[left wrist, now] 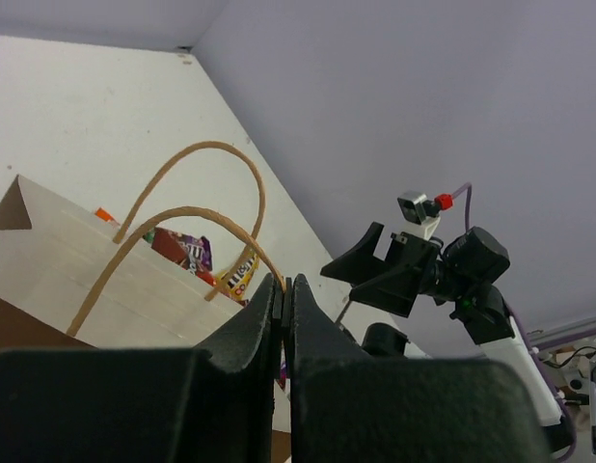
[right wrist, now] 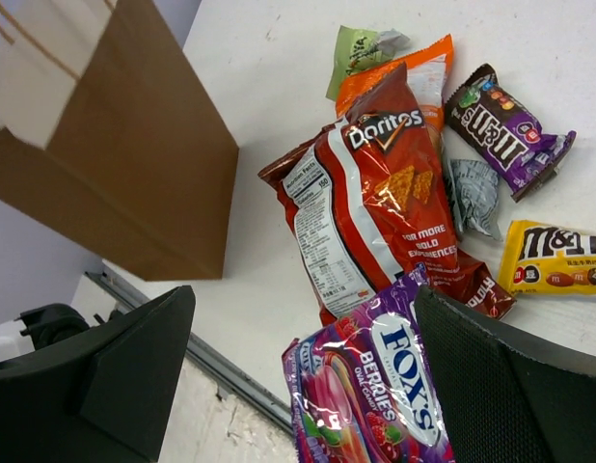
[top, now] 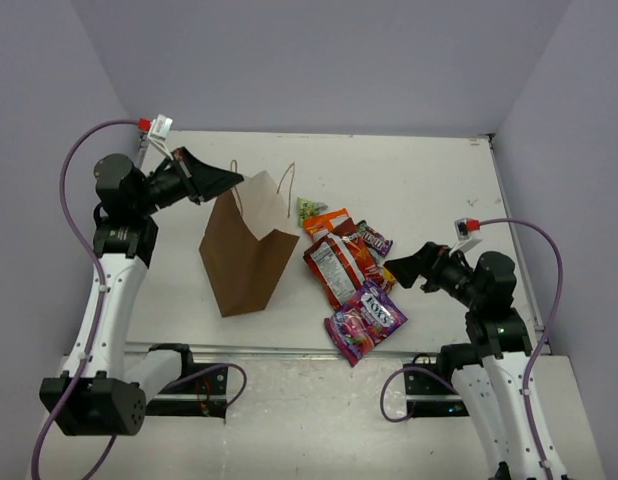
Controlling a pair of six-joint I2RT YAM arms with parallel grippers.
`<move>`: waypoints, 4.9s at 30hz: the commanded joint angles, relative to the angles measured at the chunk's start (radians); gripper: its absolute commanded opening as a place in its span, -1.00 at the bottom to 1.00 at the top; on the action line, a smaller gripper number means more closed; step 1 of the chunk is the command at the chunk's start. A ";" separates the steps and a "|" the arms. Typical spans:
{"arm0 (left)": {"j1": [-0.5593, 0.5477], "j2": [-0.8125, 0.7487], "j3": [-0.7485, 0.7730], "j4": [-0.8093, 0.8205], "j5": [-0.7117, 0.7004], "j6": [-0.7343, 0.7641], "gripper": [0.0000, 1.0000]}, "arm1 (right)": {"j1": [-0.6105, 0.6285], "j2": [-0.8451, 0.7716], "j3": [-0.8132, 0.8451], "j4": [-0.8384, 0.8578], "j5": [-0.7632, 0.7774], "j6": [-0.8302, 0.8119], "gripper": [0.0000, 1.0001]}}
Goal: Place the snacks into the paper bag
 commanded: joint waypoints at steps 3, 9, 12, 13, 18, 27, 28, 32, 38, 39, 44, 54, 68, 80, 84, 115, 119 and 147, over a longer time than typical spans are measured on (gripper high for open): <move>0.001 0.127 0.129 0.234 0.122 -0.074 -1.00 | -0.001 0.041 0.057 0.062 -0.037 -0.017 0.98; 0.000 0.266 0.144 0.439 0.176 -0.162 -1.00 | -0.001 0.078 0.069 0.092 -0.043 -0.011 0.98; -0.002 0.336 0.146 0.542 0.196 -0.177 -1.00 | -0.001 0.099 0.085 0.099 -0.036 -0.017 0.98; -0.002 0.354 0.149 0.561 0.205 -0.179 -1.00 | -0.001 0.111 0.089 0.100 -0.033 -0.021 0.98; -0.049 0.506 0.187 0.738 0.306 -0.255 -1.00 | 0.001 0.148 0.123 0.112 -0.026 -0.021 0.98; -0.063 0.684 0.348 0.888 0.336 -0.355 -1.00 | 0.001 0.174 0.154 0.109 -0.025 -0.024 0.98; -0.063 0.698 0.359 0.886 0.337 -0.358 -1.00 | -0.001 0.174 0.154 0.108 -0.025 -0.026 0.98; -0.063 0.711 0.400 0.862 0.337 -0.338 -1.00 | -0.001 0.180 0.155 0.108 -0.027 -0.029 0.98; -0.057 0.724 0.414 0.809 0.333 -0.291 -0.47 | -0.001 0.190 0.157 0.102 -0.027 -0.034 0.98; -0.054 0.721 0.404 0.808 0.331 -0.288 -0.34 | -0.001 0.191 0.157 0.100 -0.025 -0.035 0.98; -0.023 0.694 0.359 0.791 0.319 -0.277 0.45 | -0.001 0.193 0.157 0.099 -0.025 -0.037 0.98; 0.023 0.643 0.394 0.455 0.319 -0.039 1.00 | -0.001 0.191 0.163 0.086 -0.019 -0.037 0.98; 0.127 0.596 0.428 0.311 0.305 0.008 1.00 | -0.001 0.177 0.174 0.062 -0.022 -0.046 0.98; 0.172 0.256 0.415 -0.346 -0.292 0.477 1.00 | 0.030 0.337 0.212 -0.009 0.022 -0.083 0.98; 0.170 0.022 0.217 -0.349 -0.520 0.495 1.00 | 0.097 0.421 0.238 -0.009 0.105 -0.071 0.98; 0.170 -0.409 -0.360 -0.291 -0.609 0.519 1.00 | 0.283 0.389 -0.093 0.022 0.377 0.185 0.98; 0.170 -0.402 -0.360 -0.291 -0.603 0.522 1.00 | 0.281 0.371 -0.151 0.042 0.392 0.221 0.98; 0.170 -0.386 -0.365 -0.291 -0.585 0.525 1.00 | 0.283 0.124 0.006 -0.003 0.182 0.172 -1.00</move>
